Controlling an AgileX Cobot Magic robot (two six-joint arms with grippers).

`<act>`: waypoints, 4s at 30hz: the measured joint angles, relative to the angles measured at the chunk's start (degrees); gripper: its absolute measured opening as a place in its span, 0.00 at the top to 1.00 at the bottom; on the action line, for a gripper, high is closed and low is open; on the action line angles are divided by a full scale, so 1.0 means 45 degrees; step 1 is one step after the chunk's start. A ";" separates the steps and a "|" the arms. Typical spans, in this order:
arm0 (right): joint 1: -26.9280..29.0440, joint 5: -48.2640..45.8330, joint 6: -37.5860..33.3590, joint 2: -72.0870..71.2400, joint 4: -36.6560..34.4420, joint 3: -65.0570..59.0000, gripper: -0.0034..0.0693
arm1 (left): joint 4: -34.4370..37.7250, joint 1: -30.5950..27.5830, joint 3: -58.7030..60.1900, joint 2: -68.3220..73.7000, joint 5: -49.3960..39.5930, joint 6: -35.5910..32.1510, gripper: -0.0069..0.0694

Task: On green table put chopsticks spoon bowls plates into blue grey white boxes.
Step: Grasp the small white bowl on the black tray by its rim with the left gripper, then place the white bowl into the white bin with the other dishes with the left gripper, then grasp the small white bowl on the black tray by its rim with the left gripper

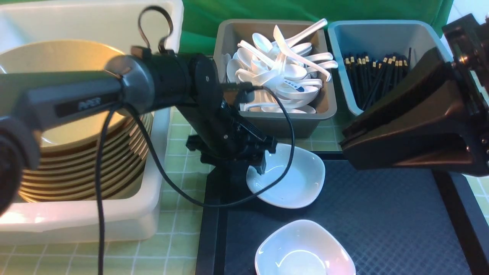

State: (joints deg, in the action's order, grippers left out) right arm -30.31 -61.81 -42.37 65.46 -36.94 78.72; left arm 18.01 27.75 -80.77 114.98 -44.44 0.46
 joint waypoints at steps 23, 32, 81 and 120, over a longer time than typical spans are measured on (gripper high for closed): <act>0.0000 0.0949 -0.0784 0.0000 -0.0112 0.0000 0.74 | 0.4170 -0.2182 -0.0071 -0.3189 -0.2826 -0.3980 0.89; 0.0000 0.1596 -0.2991 0.0793 -0.2413 0.0000 0.73 | 0.3716 -0.8158 0.1056 -1.0788 -0.4436 -0.3490 0.89; -0.2289 0.0287 -0.6249 0.3743 -0.4374 0.0158 0.69 | -0.8919 -1.2026 0.6065 -1.0769 -0.0568 1.0197 0.62; -0.2276 -0.1147 0.0093 0.1077 0.3308 0.2177 0.63 | 0.2698 0.1100 0.4085 -0.5329 -0.2378 -0.4199 0.20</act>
State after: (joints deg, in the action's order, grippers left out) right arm -40.55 -66.97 -41.95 70.30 -22.06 88.52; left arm 30.15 32.70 -62.39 91.00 -55.14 -18.43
